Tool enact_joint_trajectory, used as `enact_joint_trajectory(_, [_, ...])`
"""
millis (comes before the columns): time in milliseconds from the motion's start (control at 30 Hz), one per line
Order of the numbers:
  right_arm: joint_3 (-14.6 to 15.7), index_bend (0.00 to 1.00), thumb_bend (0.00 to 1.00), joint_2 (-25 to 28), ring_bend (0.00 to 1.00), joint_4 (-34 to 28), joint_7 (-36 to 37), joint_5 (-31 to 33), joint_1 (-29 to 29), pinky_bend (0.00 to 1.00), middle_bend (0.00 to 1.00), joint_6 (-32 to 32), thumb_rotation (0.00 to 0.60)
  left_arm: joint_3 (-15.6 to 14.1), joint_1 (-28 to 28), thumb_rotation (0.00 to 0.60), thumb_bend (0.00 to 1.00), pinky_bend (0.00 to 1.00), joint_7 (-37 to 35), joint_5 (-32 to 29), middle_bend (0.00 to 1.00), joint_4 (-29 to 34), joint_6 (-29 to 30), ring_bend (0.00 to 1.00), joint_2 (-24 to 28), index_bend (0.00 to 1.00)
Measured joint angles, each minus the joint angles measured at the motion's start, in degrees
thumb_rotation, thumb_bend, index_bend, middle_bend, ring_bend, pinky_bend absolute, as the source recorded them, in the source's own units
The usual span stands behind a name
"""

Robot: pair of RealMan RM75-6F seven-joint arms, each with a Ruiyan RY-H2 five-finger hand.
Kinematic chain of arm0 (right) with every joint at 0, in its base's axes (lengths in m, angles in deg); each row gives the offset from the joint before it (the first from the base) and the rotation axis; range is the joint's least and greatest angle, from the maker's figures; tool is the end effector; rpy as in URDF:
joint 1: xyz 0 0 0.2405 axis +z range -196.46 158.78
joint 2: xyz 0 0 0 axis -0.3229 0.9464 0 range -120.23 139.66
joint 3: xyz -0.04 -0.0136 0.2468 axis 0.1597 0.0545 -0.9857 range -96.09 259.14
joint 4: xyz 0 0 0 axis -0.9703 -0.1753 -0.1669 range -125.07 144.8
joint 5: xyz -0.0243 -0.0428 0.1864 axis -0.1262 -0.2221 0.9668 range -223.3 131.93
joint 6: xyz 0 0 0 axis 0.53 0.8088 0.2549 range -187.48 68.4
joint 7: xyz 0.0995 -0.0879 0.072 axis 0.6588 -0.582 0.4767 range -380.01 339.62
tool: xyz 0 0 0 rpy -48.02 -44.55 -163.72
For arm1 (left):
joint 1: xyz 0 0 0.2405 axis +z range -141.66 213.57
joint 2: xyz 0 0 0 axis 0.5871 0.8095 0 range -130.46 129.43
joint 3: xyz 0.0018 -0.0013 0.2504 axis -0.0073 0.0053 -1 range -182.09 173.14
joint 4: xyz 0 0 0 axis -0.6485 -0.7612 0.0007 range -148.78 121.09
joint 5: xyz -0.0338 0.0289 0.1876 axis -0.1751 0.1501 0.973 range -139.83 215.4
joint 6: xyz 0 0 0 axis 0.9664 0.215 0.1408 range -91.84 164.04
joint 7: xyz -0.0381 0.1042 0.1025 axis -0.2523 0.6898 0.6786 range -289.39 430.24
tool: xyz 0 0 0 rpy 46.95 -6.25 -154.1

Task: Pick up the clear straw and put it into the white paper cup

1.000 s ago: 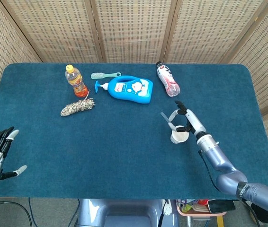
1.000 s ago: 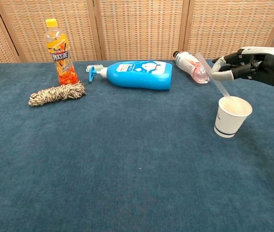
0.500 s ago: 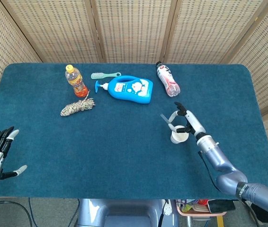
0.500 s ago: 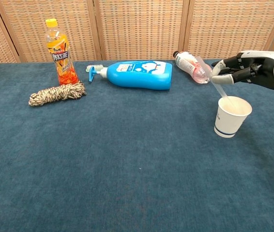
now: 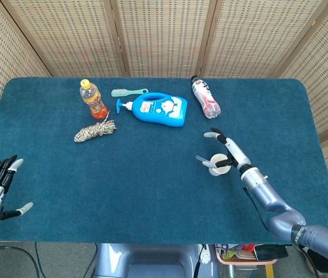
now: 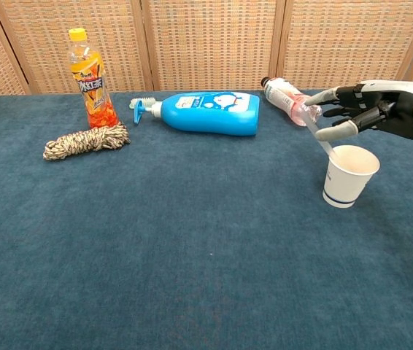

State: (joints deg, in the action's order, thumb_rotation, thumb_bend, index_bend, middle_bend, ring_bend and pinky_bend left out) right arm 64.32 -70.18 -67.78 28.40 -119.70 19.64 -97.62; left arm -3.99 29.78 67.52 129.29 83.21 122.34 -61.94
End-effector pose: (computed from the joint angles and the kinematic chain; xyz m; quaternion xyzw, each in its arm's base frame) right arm -0.1910 -0.3741 0.0455 0.4886 -0.7001 0.4731 0.2177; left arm -0.2719 0.1826 0.1714 -0.6152 -0.3912 -0.4296 0.5328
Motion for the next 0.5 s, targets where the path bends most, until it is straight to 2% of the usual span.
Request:
enact_joint_trajectory(233, [0.75,0.01,0.13,3.95,0.0,-4.07,1.32,-5.34,-1.5,0.0,0.0,-5.35,0.6,-0.15,0.08,0.6,0.11,0.0,-0.38,0.43,0.0,-0.07,0.26,0.0,0.14,0.0])
enact_joint_trajectory(400, [3.24,0.0,0.03,9.85,0.0,-8.55,-0.56,-11.54,-4.14,0.0,0.0,-11.37,0.6,-0.45,0.35,0.6,0.11,0.0,-0.54,1.34,0.0,-0.23,0.98,0.0,0.24,0.0])
enact_joint_trajectory(500, [5.18,0.0,0.03,12.06,0.0,-10.42,-4.34,-15.07,-6.01,0.0,0.0,-15.58,0.6,-0.58,0.53,0.6,0.11,0.0,-0.58,1.69,0.0,-0.32,1.38,0.0,0.25,0.0])
